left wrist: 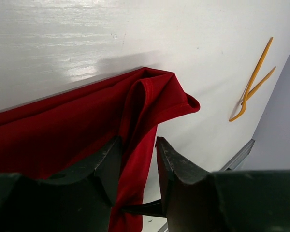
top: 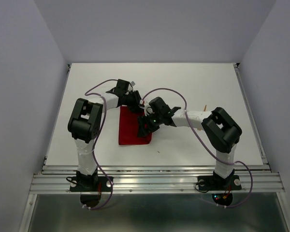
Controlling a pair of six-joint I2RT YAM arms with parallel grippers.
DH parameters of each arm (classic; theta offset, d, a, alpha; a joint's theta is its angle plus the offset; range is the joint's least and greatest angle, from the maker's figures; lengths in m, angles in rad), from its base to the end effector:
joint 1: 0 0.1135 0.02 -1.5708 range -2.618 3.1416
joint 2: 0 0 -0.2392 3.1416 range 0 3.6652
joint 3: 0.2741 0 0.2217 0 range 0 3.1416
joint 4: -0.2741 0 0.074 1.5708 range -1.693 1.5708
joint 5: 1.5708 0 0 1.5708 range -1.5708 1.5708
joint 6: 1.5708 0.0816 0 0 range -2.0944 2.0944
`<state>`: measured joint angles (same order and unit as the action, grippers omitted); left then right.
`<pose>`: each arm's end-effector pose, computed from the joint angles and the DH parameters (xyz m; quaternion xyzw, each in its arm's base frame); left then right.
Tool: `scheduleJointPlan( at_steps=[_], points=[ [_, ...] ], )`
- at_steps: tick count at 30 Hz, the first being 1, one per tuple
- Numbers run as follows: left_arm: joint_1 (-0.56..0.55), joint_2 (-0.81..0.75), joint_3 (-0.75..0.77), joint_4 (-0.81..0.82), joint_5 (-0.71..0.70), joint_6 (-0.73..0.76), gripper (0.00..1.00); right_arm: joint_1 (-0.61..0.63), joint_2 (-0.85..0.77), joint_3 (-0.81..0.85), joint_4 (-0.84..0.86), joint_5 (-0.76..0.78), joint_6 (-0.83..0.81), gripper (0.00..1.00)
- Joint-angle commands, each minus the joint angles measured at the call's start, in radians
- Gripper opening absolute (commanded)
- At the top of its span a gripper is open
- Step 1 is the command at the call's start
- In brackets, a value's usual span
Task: Fold the napkin into a case and place the utensils inside
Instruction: Fold the lower triangle-folded napkin at the center of the board.
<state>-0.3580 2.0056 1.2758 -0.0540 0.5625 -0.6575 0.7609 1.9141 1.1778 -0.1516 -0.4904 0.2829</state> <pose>0.3792 -0.1883 0.1319 -0.0271 0.8932 -0.4031 0.1972 0.2567 0.2975 0.1266 -0.2954 0.8689 0.3602 0.1676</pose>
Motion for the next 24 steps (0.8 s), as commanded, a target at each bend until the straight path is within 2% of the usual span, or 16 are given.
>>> scheduleJointPlan(
  at_steps=[1,10,17,18,19,24],
  points=[
    [0.005,-0.082,0.036,-0.038,-0.015,0.03,0.45,0.012,-0.036,-0.066,0.029,-0.002,-0.025,0.75],
    [0.011,-0.11,0.045,-0.061,-0.027,0.042,0.45,0.012,-0.133,-0.228,0.139,0.006,-0.077,0.76],
    [0.011,-0.117,0.033,-0.055,0.002,0.045,0.46,0.012,-0.176,-0.394,0.351,-0.007,-0.131,0.73],
    [0.011,-0.116,0.036,-0.055,0.008,0.048,0.53,0.012,-0.191,-0.411,0.389,-0.001,-0.143,0.72],
    [0.011,-0.114,0.036,-0.056,0.008,0.052,0.53,0.012,-0.191,-0.426,0.409,0.0,-0.151,0.72],
    [0.001,-0.105,0.06,-0.067,0.03,0.068,0.73,0.012,-0.21,-0.469,0.448,-0.008,-0.188,0.7]
  ],
)
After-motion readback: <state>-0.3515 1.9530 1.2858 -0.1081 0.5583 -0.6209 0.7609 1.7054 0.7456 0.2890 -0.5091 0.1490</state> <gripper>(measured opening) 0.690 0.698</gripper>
